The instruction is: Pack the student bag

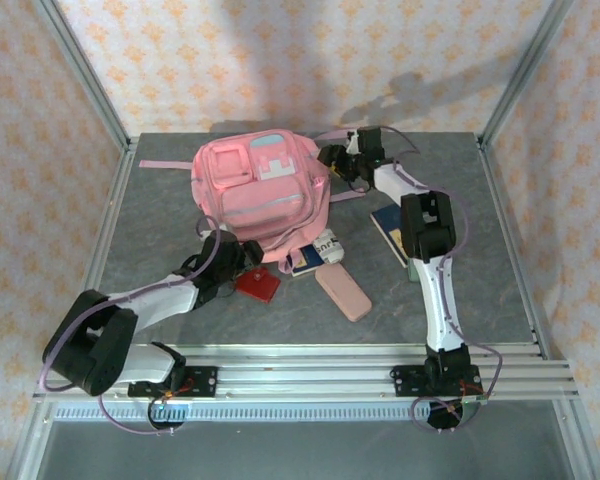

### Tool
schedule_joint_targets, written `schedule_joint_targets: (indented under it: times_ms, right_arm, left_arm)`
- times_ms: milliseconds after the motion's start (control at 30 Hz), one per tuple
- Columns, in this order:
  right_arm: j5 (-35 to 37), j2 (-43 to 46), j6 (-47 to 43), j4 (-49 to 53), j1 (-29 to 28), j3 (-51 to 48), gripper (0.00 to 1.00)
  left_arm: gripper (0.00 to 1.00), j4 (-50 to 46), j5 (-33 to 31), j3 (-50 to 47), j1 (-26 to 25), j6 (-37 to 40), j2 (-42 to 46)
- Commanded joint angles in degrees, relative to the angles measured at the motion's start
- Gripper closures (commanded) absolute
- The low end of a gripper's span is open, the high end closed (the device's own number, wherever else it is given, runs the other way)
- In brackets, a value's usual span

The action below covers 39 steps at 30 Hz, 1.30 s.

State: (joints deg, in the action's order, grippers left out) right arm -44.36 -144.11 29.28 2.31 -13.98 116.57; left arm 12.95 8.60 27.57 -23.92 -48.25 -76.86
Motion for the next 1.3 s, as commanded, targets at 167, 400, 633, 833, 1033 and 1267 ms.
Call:
schedule_joint_targets:
  times_ms: [167, 400, 633, 833, 1033, 1267]
  right_arm:
    - [-10.5, 1.9, 2.8, -4.8, -2.1, -0.5, 1.0]
    - [-8.8, 17.9, 4.9, -10.4, -4.1, -15.1, 1.0]
    - [-3.5, 34.6, 12.5, -23.2, -9.4, -35.0, 1.0]
    - [1.3, 41.3, 15.7, -27.9, -15.3, -46.3, 1.0]
    - [3.5, 38.5, 20.3, -35.0, -17.0, -49.4, 1.0]
    - [7.8, 30.7, 24.7, -36.9, -18.4, -45.0, 0.9]
  left_arm:
    - [0.56, 1.3, -3.6, 3.9, 0.8, -1.1, -7.0]
    - [0.59, -5.9, -8.4, 6.9, 8.3, 0.4, -9.9]
    - [0.59, -11.7, -14.1, 16.1, 15.7, 5.6, -17.2]
    - [0.58, -14.2, -14.4, 28.4, 19.0, 8.9, -24.9]
    - [0.57, -14.9, -11.4, 40.8, 20.7, 12.7, -34.1]
    - [0.51, -13.0, -4.2, 44.5, 21.4, 16.2, -31.9]
